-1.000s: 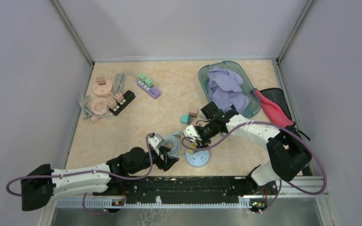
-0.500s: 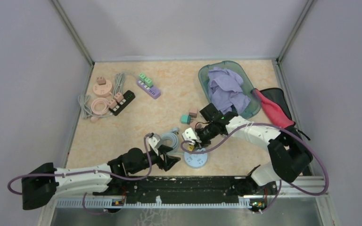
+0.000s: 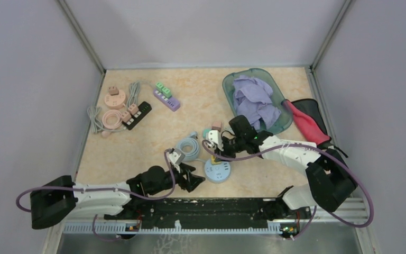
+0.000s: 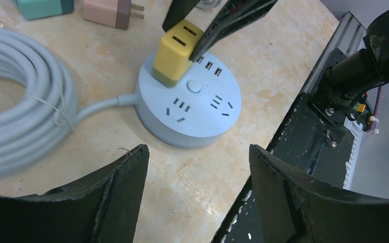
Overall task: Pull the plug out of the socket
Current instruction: Remove the plug from the socket.
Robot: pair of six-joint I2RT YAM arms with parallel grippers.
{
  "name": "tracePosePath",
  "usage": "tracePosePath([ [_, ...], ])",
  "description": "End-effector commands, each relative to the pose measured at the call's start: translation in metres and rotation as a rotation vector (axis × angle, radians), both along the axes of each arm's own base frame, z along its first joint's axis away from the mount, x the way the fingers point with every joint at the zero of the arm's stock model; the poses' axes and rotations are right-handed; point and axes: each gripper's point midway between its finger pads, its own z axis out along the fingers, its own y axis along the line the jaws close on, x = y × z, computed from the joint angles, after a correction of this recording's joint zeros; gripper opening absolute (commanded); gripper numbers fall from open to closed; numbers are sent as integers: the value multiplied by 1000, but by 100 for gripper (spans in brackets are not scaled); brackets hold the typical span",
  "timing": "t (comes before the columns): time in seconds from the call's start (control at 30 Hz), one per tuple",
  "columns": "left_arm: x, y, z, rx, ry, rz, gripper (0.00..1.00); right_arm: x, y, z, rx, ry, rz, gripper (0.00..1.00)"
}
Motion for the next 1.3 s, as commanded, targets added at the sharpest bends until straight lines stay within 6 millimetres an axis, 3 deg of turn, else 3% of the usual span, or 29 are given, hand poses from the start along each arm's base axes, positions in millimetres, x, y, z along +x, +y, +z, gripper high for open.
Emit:
tracePosePath([
  [0.0,6,-11,19,-68,19,23,77,47,11,22,83,-34,-272,0],
  [0.1,11,-7,11,-43,25,58,77,54,14,26,119,-7,-345,0],
  [0.3,26,3,-3,-5,107,195,84,43,24,23,150,51,-333,0],
  [0.53,32,-1,-5,-56,237,232,91,42,27,22,137,30,-314,0],
  [0.67,34,-1,-4,-153,365,232,91,43,27,33,171,9,-324,0],
  [0.93,39,7,-15,-279,633,372,83,41,31,29,180,58,-332,0],
  [1.27,33,4,-29,-355,789,404,77,44,34,29,229,224,-393,0],
])
